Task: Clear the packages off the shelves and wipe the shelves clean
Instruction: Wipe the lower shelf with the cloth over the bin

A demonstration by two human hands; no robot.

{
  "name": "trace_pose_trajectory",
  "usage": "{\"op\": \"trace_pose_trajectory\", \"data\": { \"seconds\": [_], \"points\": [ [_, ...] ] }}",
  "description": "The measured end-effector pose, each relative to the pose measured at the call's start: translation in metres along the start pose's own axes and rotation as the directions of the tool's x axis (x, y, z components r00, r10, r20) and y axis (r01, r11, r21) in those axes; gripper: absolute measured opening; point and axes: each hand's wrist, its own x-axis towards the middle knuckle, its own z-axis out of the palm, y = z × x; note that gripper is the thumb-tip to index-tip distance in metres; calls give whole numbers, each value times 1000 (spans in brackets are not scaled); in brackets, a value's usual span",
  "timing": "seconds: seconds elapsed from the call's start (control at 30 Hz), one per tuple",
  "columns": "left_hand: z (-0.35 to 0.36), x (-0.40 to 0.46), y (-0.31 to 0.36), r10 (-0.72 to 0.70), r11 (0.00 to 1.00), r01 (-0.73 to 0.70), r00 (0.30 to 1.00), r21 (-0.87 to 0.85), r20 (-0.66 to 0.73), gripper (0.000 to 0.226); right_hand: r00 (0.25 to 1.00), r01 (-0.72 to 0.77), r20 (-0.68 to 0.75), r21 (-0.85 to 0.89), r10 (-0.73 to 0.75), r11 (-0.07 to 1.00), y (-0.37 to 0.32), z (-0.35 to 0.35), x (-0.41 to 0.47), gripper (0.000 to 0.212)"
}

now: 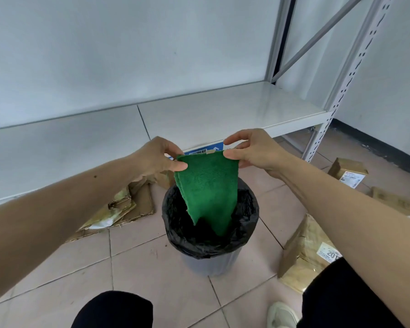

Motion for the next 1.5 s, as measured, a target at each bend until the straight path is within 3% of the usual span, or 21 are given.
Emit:
{"op": "trace_pose_trajectory", "data": {
  "seconds": [0.1, 0.17, 0.2, 0.27, 0.3, 0.37, 0.43, 0.53, 0.6, 0.67, 0.73, 0.83, 0.93, 1.03, 1.1, 1.2, 1.27, 1.37, 1.5],
  "points": [
    [3, -4, 13, -13, 979, 38, 992, -199, 126, 21, 1000, 17, -19, 189, -13, 982, -12, -6, -1, 28],
    [4, -1, 19, -12, 917, 66, 990, -394, 138, 27, 999, 1, -36, 403, 15, 915, -15, -11, 0, 34],
    [5, 0, 24, -15, 869, 72, 993, -489, 120, 28, 998, -65, 29, 459, 58, 886, -13, -11, 1, 45],
    [6, 5, 29, -22, 811, 63, 997, -582, 78, 26, 948, -258, 258, 285, 185, 923, 1, -1, -4, 82],
    [8, 7, 33, -33, 818, 58, 998, -572, 55, 24, 913, -302, 338, 180, 229, 936, 8, 7, -8, 89],
    [11, 12, 37, -89, 836, 63, 996, -544, -21, 18, 904, -295, 367, 159, 221, 942, 17, 12, -4, 64],
    [12, 16, 34, -167, 778, 90, 984, -621, -67, 24, 937, -277, 299, 318, 181, 907, 15, 13, 2, 34],
    [16, 19, 19, -134, 605, 153, 987, -781, 89, 84, 962, -258, 225, 547, 157, 797, 10, 12, 8, 27],
    [23, 14, 13, -61, 673, 175, 981, -718, 182, 103, 965, -255, 217, 618, 151, 744, 10, 15, 8, 30],
    [30, 11, 11, 10, 740, 136, 977, -659, 213, 103, 966, -251, 222, 657, 136, 711, 9, 14, 8, 34],
    [32, 12, 10, 44, 723, 120, 975, -680, 219, 91, 969, -237, 211, 674, 125, 699, 7, 11, 8, 39],
    [25, 14, 13, 34, 662, 160, 969, -732, 243, 58, 980, -195, 99, 604, 170, 772, 6, 6, 10, 57],
    [17, 15, 16, -3, 709, 181, 967, -682, 253, 48, 977, -167, -21, 541, 212, 824, 11, -2, 13, 70],
    [12, 17, 19, -51, 867, 169, 966, -469, 254, 57, 993, -110, 11, 507, 122, 855, 9, -5, 12, 52],
    [9, 23, 19, -78, 951, 146, 966, -274, 245, 57, 998, -52, 36, 343, 42, 938, 11, -2, 13, 47],
    [4, 31, 23, -116, 987, 136, 973, -89, 201, 55, 998, 35, -43, 19, -34, 999, 14, 2, 16, 59],
    [-1, 36, 26, -134, 991, 136, 980, -8, 144, 51, 992, 68, -97, -80, -76, 994, 12, 1, 17, 52],
    [-7, 38, 33, -123, 992, 121, 986, 31, 115, 55, 987, 62, -145, -82, -73, 995, 8, -4, 17, 29],
    [-11, 41, 30, -104, 992, 111, 986, -51, 132, 72, 990, 28, -141, -19, -30, 999, 7, -15, 18, 21]
  ]
}}
